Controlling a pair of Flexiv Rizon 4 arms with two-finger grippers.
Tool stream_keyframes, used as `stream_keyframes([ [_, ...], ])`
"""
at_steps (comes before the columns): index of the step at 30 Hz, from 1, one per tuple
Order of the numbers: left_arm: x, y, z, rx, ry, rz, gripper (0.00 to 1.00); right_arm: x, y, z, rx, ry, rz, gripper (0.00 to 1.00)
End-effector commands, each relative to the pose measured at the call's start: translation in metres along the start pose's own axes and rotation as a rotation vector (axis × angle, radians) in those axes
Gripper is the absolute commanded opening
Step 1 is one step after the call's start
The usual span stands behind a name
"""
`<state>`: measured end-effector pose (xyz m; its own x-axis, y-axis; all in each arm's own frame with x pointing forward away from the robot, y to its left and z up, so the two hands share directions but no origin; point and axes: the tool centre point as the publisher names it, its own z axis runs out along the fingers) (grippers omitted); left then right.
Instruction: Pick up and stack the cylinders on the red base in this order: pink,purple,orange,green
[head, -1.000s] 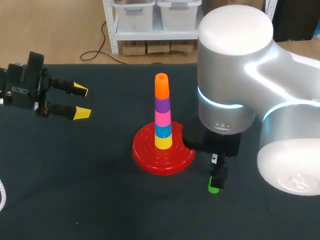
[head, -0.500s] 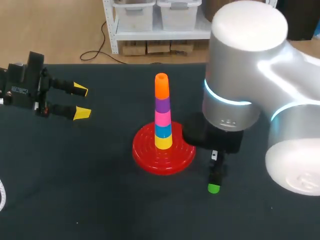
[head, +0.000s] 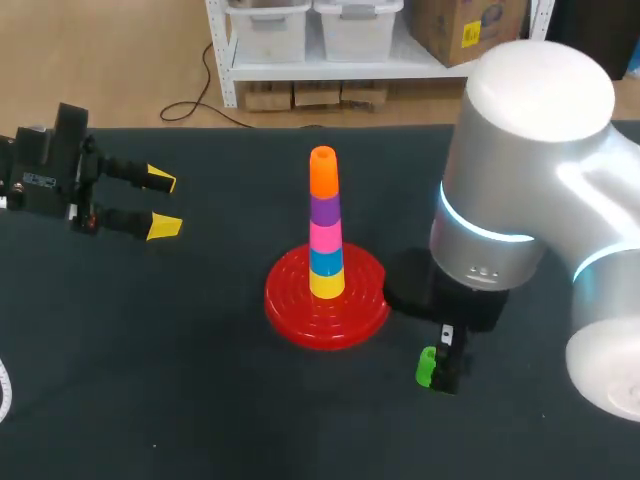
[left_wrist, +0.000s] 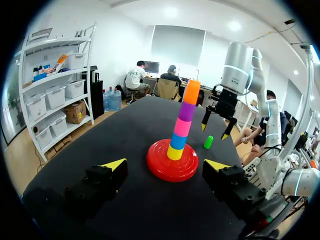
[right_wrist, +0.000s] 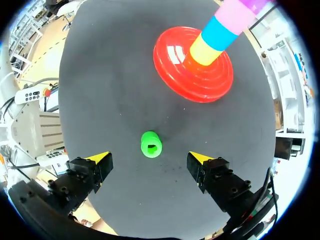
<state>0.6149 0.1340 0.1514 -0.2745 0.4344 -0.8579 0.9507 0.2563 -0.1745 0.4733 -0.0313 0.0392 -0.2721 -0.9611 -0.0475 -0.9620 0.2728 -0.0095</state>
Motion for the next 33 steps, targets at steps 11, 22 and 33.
stream_keyframes([
  [11,0.0011,-0.0001,-0.0001,-0.001,-0.004,0.002,1.0,-0.0114,0.0007,0.0085,0.026,0.017,-0.026,0.51],
  [22,0.0011,-0.0001,-0.0001,-0.001,-0.004,0.002,1.0,-0.0119,0.0039,0.012,0.023,0.026,-0.029,0.47],
  [33,0.0011,-0.0001,-0.0001,-0.001,-0.004,0.002,1.0,-0.0128,0.0011,0.0092,0.015,0.016,-0.026,0.46],
])
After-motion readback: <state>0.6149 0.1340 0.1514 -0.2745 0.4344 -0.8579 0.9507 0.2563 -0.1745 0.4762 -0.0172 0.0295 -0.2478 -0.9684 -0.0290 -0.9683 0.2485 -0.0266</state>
